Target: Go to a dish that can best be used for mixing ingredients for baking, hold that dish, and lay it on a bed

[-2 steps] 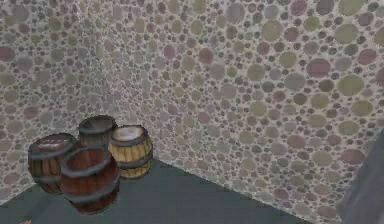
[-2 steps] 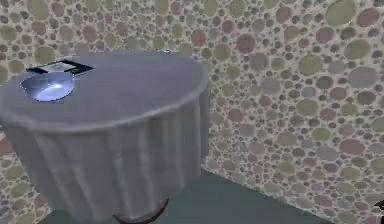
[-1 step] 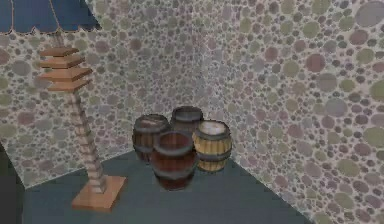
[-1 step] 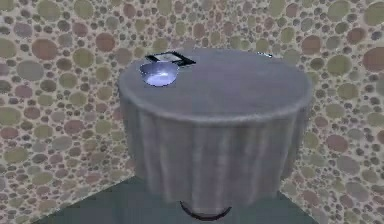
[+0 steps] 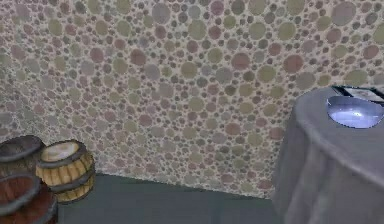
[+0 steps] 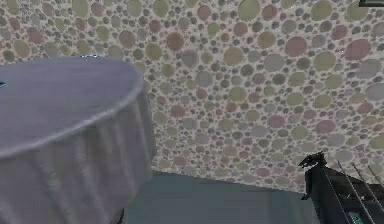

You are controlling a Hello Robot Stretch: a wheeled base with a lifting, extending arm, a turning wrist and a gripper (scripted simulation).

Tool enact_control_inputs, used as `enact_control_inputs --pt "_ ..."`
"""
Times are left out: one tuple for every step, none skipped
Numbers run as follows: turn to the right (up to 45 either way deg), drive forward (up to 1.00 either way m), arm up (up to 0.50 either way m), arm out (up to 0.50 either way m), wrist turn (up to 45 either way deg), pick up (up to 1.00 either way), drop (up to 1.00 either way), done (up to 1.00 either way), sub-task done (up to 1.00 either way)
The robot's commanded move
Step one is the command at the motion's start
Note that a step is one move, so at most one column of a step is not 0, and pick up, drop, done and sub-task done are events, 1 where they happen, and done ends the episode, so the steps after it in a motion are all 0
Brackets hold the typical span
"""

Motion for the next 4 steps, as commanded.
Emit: enact_control_inputs --pt "9.0 0.0 0.0 0.0 0.0 0.0 0.0 0.0 0.0" --pt "0.0 0.35 0.0 0.0 0.0 0.0 0.0 0.0 0.0" --pt "-39.0 0.0 0.0 0.0 0.0 0.0 0.0 0.0 0.0" --pt "0.0 0.0 0.5 0.0 0.0 0.0 0.0 0.0 0.0"
